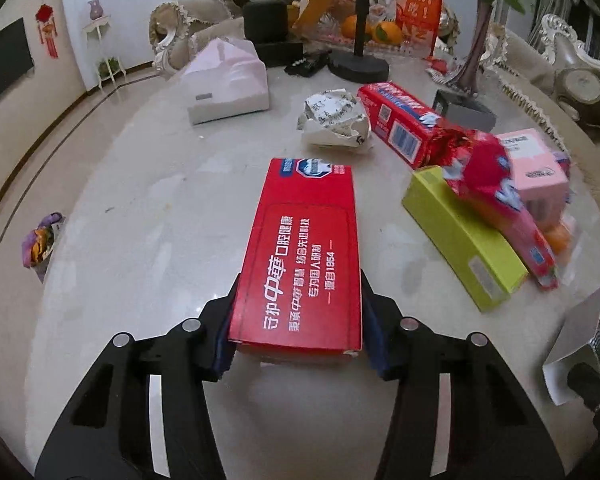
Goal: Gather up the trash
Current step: 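Grasp the black box with the right tool while the left grasps the red toothpaste box, then carry both boxes over the wastebasket and open both tools to drop them, then move both open tools back toward the table items, then grasp the purple snack wrappers with the right tool while the left grasps the yellow box, then carry both items over the wastebasket and open both tools to drop them, then move both open tools back toward the table items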
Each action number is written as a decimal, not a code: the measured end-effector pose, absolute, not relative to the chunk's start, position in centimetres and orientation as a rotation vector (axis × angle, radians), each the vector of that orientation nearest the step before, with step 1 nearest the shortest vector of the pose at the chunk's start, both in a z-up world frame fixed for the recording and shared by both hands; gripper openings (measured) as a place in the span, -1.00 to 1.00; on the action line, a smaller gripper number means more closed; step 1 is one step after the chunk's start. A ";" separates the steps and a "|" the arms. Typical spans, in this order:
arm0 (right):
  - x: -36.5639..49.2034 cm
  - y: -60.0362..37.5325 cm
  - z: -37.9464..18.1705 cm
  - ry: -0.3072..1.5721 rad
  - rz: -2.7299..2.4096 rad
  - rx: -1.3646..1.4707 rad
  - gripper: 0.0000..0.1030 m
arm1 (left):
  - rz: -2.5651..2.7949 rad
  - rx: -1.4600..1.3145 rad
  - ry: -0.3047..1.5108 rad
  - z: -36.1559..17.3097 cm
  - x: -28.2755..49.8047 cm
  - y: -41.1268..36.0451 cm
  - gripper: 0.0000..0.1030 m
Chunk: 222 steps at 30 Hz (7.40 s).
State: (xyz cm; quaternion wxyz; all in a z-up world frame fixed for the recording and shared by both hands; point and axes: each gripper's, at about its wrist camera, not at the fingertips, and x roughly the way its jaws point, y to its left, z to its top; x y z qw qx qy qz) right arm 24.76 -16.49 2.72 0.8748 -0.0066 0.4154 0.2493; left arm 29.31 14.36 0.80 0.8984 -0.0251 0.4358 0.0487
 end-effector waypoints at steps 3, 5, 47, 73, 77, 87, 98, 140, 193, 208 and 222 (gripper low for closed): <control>23.2 -17.8 3.5 0.846 0.518 0.002 0.34 | 0.084 -0.075 0.875 1.4 27.0 14.5 -0.02; 22.1 -18.9 3.9 0.834 0.517 0.020 0.34 | 0.069 -0.095 0.856 1.9 24.7 14.6 -0.02; 3.7 -24.3 -13.1 1.317 0.566 -0.121 0.42 | -0.424 0.062 1.321 -15.6 1.2 -2.1 0.43; 4.0 -26.2 -3.2 1.101 0.651 0.029 0.42 | -0.358 -0.005 1.087 -4.3 0.1 2.3 0.44; 6.6 -27.4 0.2 0.988 0.628 0.055 0.42 | -0.311 -0.014 0.923 1.1 2.9 3.5 0.44; 15.6 -28.1 5.1 0.781 0.452 0.000 0.42 | 0.034 -0.132 0.787 4.0 19.5 5.5 0.44; 28.4 -27.5 4.2 0.745 0.349 -0.110 0.42 | 0.120 -0.177 0.864 1.0 29.7 4.3 0.44; 46.4 -25.1 1.9 0.903 0.321 -0.052 0.42 | 0.115 -0.017 0.921 -0.3 35.1 8.2 0.10; 4.3 -22.5 -13.5 1.379 0.568 -0.053 0.02 | -0.386 0.093 1.295 -15.7 0.3 -1.8 -0.42; 4.9 -22.5 -15.0 1.365 0.474 -0.114 0.51 | -0.354 0.113 1.333 -16.8 0.9 -1.9 0.36; 3.0 -24.4 -6.3 1.202 0.677 -0.087 0.52 | -0.432 0.036 1.255 -9.4 -0.3 -0.1 0.36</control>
